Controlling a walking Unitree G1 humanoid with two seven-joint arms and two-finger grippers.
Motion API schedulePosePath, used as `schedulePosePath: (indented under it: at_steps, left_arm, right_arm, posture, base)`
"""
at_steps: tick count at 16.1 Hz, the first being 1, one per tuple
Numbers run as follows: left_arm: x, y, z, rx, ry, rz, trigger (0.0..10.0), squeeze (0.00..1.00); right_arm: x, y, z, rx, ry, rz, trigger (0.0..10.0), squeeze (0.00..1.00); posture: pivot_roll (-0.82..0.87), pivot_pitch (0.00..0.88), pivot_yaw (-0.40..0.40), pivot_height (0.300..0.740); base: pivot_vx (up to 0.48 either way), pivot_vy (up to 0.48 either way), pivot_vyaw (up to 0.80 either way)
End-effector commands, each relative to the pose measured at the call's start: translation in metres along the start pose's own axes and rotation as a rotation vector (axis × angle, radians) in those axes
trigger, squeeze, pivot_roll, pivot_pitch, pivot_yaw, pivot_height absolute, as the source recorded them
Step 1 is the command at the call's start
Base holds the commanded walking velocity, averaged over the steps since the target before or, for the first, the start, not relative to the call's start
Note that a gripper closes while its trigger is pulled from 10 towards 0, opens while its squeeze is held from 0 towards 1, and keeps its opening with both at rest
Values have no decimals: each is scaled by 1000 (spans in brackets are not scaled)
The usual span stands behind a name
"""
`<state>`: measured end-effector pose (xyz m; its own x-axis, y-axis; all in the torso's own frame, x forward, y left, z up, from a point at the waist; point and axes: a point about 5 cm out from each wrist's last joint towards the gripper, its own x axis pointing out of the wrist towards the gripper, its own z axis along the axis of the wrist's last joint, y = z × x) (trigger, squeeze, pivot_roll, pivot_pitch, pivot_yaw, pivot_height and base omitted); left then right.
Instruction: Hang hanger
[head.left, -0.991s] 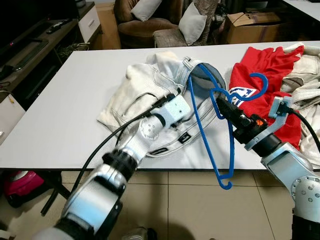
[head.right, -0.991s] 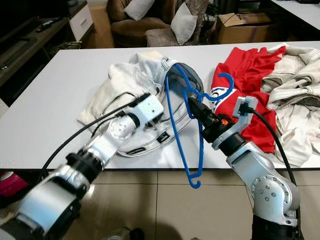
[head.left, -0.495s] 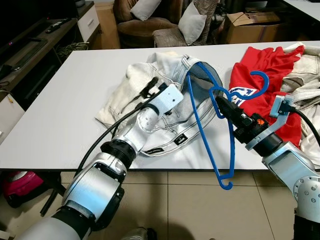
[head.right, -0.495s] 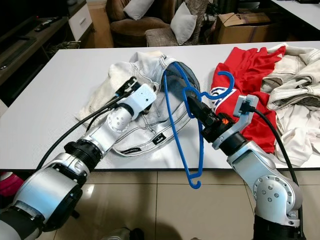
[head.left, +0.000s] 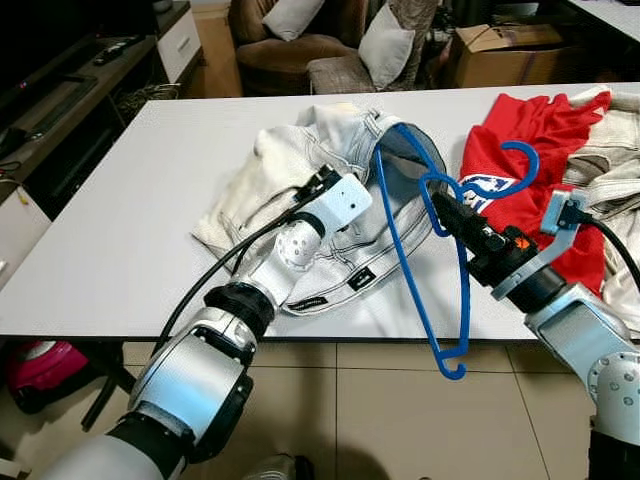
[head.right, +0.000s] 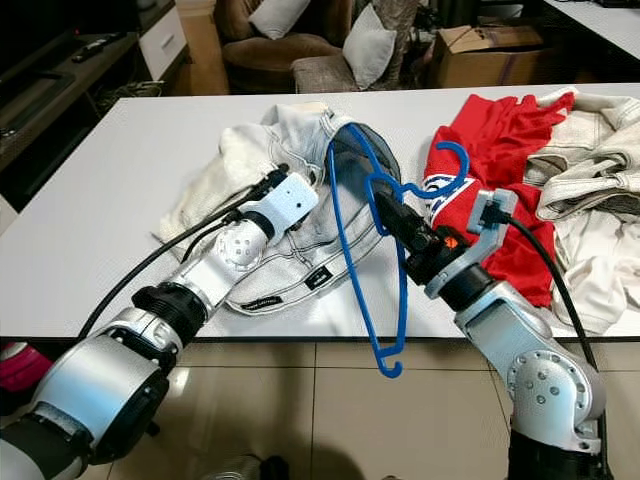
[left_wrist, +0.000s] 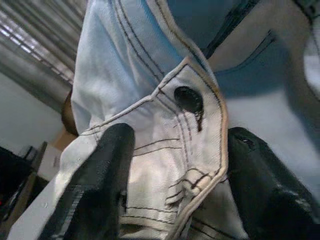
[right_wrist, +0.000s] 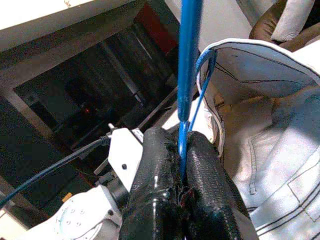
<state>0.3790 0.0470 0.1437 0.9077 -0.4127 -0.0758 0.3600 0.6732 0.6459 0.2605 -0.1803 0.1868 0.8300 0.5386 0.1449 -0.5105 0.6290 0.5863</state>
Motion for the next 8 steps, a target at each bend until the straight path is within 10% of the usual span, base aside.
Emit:
schedulePosePath:
  at_steps: [1,8]
  left_arm:
    - [1,4,-1,-10,16,-4,0,0]
    - [-4,11,-26,9,161,2,0,0]
  right_arm:
    - [3,8,4,-16,-13,36,10000,0]
    - [2,7,6,-20,-26,32,10000,0]
  posture:
    - [-219,0,85,740]
    - [-218,0,88,740]
  base:
    - [0,0,0]
    - [0,0,0]
